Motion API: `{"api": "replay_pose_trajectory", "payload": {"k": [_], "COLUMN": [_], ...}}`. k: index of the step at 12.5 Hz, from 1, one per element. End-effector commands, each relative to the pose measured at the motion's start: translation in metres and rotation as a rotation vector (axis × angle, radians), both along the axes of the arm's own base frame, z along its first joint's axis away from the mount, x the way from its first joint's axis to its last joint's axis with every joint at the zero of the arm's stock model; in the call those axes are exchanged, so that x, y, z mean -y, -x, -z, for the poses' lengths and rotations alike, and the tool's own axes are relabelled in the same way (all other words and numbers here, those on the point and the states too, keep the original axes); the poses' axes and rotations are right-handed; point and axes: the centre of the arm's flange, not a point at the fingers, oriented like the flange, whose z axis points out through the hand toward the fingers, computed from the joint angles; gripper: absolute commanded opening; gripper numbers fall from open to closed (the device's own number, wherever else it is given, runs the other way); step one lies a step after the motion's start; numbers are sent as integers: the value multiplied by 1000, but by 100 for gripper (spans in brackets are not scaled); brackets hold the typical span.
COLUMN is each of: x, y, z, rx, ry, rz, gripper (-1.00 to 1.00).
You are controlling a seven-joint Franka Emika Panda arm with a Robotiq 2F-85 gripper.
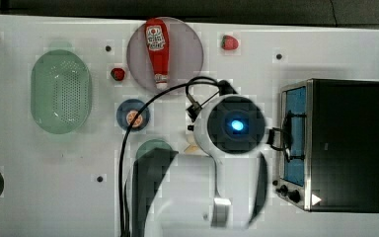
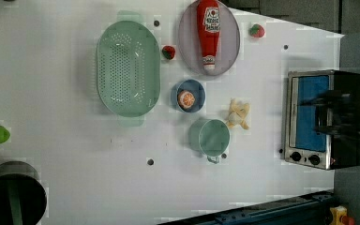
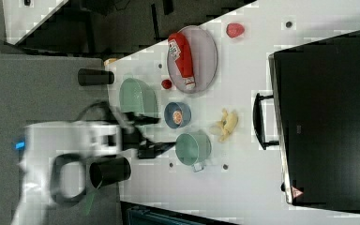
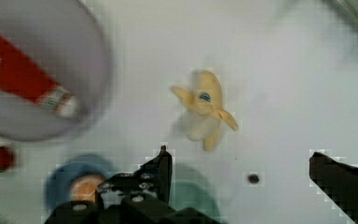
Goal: Pick banana from table and place on oven.
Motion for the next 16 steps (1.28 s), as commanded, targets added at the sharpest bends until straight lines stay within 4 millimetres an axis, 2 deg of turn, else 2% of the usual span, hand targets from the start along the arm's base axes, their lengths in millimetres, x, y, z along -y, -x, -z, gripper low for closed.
{"api": "replay_pose_trajectory", "payload": {"k": [1,6,8,10,12,13,14,16], "x": [0,0,0,0,-2,-2,-3,-6], "y": [2,10,13,16,18,18,17,20], "z": [49,164,203,233,254,259,260,260], "rx": [69,31,1,-1,10,20,39,40], "ry": [4,8,9,11,12,13,13,12], "rz": [-17,-19,-20,-23,-26,-26,-28,-33], "gripper": [100,100,100,100,100,100,92,43]}}
